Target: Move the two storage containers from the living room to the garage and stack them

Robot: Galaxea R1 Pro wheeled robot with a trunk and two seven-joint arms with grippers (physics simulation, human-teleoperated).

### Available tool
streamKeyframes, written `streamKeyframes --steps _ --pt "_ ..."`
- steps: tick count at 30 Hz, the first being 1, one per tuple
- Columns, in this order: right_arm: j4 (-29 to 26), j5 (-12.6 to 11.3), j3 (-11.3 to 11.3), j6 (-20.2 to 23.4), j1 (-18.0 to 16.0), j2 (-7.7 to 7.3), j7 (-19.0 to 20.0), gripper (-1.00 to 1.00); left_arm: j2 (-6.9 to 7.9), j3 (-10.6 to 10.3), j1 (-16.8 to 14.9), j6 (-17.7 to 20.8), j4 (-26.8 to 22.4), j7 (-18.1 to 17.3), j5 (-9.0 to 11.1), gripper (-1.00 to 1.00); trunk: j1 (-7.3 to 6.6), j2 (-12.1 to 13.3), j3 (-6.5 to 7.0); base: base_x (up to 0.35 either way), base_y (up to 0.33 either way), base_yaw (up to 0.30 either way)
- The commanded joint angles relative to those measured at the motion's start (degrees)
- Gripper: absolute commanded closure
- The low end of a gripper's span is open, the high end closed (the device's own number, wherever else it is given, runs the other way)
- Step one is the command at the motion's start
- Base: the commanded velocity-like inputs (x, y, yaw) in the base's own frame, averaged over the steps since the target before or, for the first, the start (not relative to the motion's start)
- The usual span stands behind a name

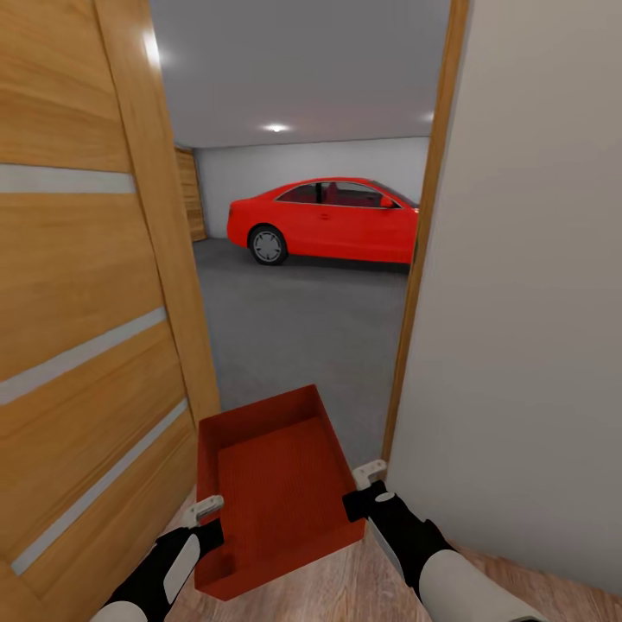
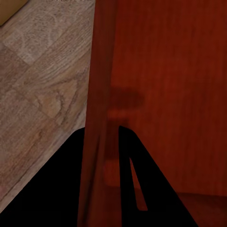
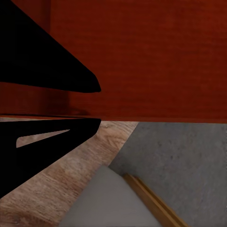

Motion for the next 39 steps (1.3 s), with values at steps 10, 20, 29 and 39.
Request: streamKeyframes --steps 10,20,29,39 --pt "0.03 -0.55 1.28 0.40 0.01 -0.07 0.28 1.00 0.45 0.66 -0.03 0.39 -0.98 0.55 -0.08 1.00 -0.01 -0.03 -0.06 0.000 0.057 0.000" --pt "0.03 -0.55 1.28 0.39 0.03 -0.07 0.28 1.00 0.45 0.66 -0.04 0.37 -1.00 0.51 -0.07 1.00 -0.01 -0.03 0.08 0.000 0.025 -0.076" --pt "0.03 -0.55 1.28 0.32 0.02 -0.07 0.22 1.00 0.45 0.66 -0.01 0.36 -1.00 0.54 -0.08 1.00 -0.01 -0.03 0.17 0.000 0.000 -0.052" --pt "0.03 -0.55 1.28 0.32 0.03 -0.07 0.19 1.00 0.46 0.66 -0.05 0.39 -1.00 0.57 -0.07 1.00 -0.01 -0.03 0.17 0.023 0.019 0.000"
